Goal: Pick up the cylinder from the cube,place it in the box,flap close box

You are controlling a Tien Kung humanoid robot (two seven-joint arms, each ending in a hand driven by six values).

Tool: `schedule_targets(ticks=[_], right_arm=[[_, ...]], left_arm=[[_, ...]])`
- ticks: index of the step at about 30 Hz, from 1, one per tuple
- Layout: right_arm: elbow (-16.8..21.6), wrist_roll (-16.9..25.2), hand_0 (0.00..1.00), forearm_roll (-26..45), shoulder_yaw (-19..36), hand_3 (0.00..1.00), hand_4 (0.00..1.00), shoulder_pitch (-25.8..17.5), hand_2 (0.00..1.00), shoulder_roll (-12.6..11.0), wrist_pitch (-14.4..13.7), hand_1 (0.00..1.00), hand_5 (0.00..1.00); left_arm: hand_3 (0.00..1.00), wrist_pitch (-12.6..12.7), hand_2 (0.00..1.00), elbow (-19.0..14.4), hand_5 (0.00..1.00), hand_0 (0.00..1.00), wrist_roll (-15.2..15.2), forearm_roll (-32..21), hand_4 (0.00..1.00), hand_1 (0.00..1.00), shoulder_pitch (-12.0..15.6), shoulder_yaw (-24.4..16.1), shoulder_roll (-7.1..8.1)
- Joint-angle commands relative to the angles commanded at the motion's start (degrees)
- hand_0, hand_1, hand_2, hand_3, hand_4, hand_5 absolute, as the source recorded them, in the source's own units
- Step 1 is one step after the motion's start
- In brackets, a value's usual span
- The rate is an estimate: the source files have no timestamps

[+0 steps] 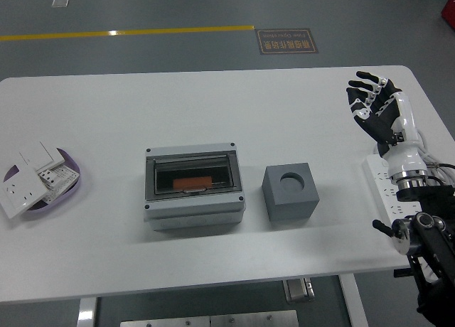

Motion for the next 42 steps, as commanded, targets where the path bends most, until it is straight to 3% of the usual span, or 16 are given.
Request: schedule_targets(ticks=[16, 42], right_arm=[[-0.2, -0.1, 0.725, -0.1, -0.2, 0.648, 0.652, 0.1, 0.623, 0.2, -0.1, 0.633, 0.171], [0.1, 0.9, 0.720, 0.6, 0.6, 0.643, 0.639, -0.6, 0.621, 0.3, -1.1, 0.631, 0.184]], left_arm=[[0.659, 0.0, 0.593, 0.0, 0.300, 0.642, 0.2, 0.4, 0.724, 0.666, 0.1, 0.0, 0.53], [0.658, 0.1, 0.593, 0.0, 0.299, 0.642, 0.1, -0.9, 0.722, 0.666, 0.6, 0.6, -0.21]])
